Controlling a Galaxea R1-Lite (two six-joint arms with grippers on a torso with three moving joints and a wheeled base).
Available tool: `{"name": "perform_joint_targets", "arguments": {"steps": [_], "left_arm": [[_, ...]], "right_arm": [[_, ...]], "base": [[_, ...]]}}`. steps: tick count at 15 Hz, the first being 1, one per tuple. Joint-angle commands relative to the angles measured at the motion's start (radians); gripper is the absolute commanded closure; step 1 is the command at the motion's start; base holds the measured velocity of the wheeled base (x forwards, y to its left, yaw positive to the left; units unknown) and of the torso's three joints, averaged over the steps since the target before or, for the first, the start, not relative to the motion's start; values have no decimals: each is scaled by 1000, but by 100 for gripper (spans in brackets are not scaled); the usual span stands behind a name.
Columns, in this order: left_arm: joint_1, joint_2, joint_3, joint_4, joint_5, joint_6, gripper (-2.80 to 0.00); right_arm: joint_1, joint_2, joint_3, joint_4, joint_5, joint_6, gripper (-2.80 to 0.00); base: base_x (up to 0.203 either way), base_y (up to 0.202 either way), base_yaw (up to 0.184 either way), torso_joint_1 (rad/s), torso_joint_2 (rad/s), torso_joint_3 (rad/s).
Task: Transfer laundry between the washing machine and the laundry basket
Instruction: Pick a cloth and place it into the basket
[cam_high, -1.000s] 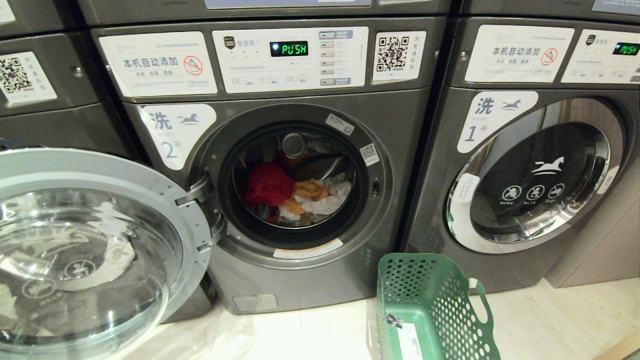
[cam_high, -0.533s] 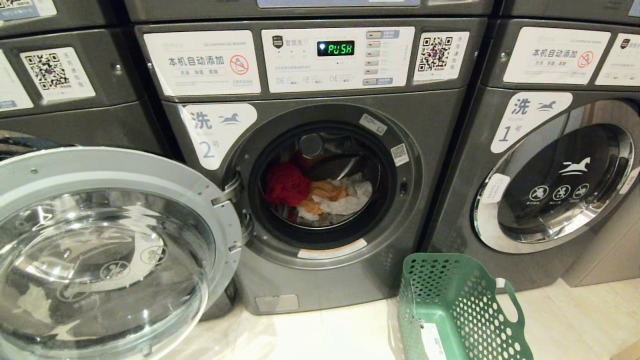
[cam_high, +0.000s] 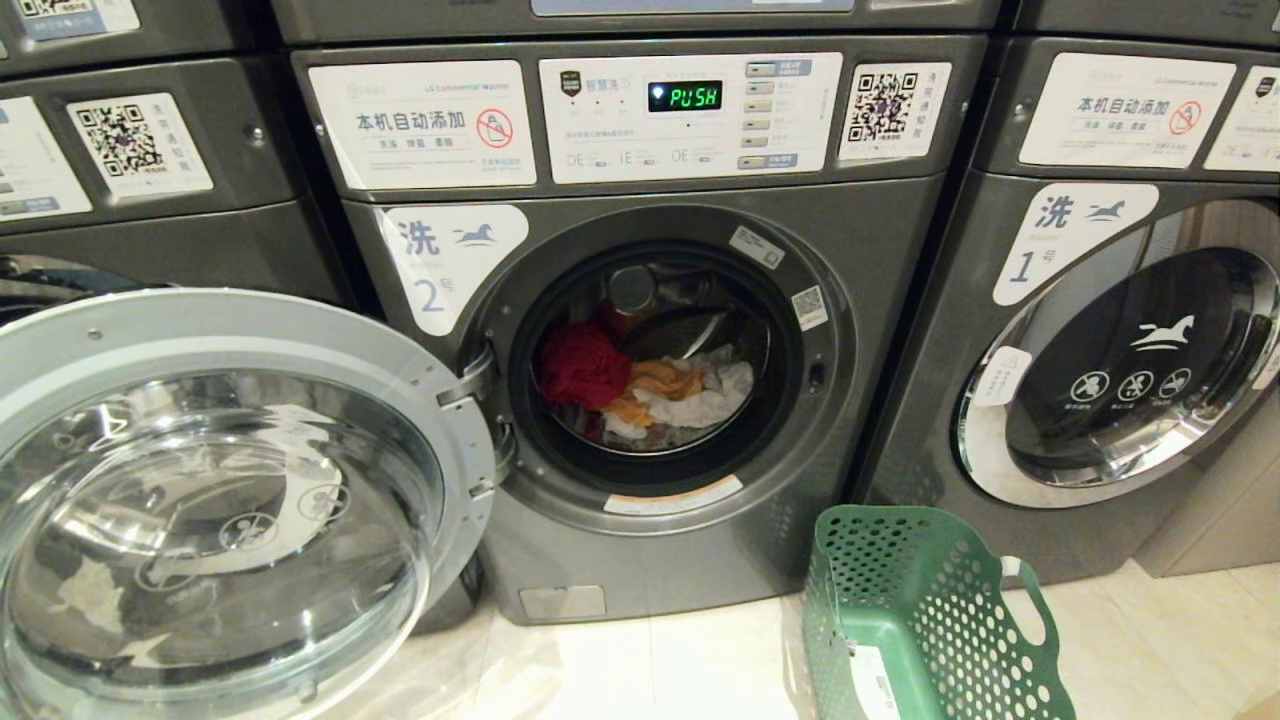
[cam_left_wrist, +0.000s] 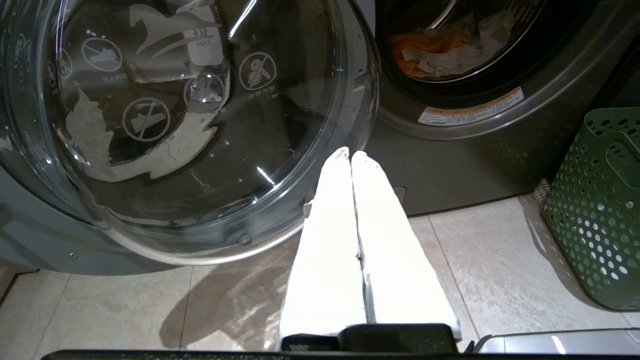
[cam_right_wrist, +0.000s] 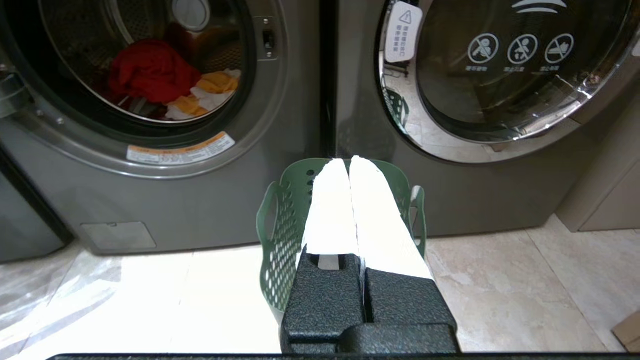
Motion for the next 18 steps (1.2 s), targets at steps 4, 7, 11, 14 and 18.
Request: {"name": "perform_joint_targets", "arguments": {"steps": [4,7,11,14,18], "left_arm": [[0,1,2,-1,-4,6,0],[0,1,2,-1,-4,8,0],[0,1,2,-1,-4,8,0],[0,1,2,-1,-4,8,0],[0,1,2,-1,-4,6,0]], "right_arm": [[0,0,34,-1,0,3,0],[0,0,34,-1,-1,8,0],[0,0,34,-1,-1,10,0],[0,0,34,-1,-1,10,0],[0,0,34,-1,-1,10,0]], "base": [[0,0,0,0,0,0],[0,0,0,0,0,0],[0,0,0,0,0,0],[0,0,0,0,0,0],[0,0,0,0,0,0]]}}
